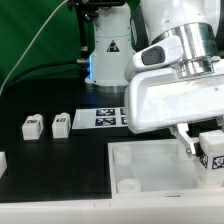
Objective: Assemble one leg
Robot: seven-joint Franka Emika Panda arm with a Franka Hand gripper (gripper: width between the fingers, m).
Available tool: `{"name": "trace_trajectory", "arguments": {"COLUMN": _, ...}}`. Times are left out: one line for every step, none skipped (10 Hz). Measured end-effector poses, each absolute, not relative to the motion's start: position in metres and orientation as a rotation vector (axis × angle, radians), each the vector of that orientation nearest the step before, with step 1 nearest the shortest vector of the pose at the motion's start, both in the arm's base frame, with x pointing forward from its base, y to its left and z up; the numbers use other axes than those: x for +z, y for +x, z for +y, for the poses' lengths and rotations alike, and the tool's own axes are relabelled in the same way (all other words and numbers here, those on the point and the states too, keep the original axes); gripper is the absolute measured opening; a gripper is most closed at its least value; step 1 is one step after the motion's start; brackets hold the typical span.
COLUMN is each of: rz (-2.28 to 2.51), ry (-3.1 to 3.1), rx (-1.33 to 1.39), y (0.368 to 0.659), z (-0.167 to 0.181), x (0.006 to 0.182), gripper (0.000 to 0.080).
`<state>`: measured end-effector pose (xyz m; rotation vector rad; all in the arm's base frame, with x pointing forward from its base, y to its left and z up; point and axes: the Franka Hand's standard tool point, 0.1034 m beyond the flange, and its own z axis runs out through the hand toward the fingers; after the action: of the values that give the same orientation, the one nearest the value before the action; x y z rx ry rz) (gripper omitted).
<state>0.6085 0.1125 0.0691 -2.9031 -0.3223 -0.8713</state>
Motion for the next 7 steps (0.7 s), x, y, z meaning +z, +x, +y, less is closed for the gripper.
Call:
{"name": "trace_trajectory", "arguments": {"rz": -0.322, "ry": -2.903, "rx": -0.871, "y": 0.6084, "z": 0.1125, "x": 0.0690, "gripper": 0.0473}}
{"name": "trace_trajectory", "arguments": {"rz": -0.322, "ry": -2.903, "rx": -0.870, "y": 0.6083, "z": 0.1125, "x": 0.0688, "gripper": 0.0587}}
{"name": "trace_trajectory", "arguments": {"rz": -0.322, "ry": -2.903, "rx": -0.870, "y": 0.6082, "z": 0.1125, "x": 0.0688, "gripper": 0.0587}}
{"name": "trace_trajectory", "arguments": {"rz": -0.322, "ry": -2.903, "rx": -0.870, "y": 0.6082, "z": 0.1125, "x": 0.0687, "gripper": 0.0637}}
{"name": "trace_trajectory", "arguments": {"rz": -0.322, "ry": -2.903, "rx": -0.870, "y": 0.6082, "z": 0.1125, "x": 0.0686, "gripper": 0.0646}}
{"name": "trace_trajectory", "arguments": {"rz": -0.322, "ry": -2.904, "rx": -0.870, "y": 0.6082, "z": 0.1125, "x": 0.0686, "gripper": 0.0646}}
{"name": "trace_trajectory", "arguments": {"rz": -0.322, "ry": -2.904, "rx": -0.870, "y": 0.6081, "z": 0.1125, "x": 0.0686, "gripper": 0.0649}}
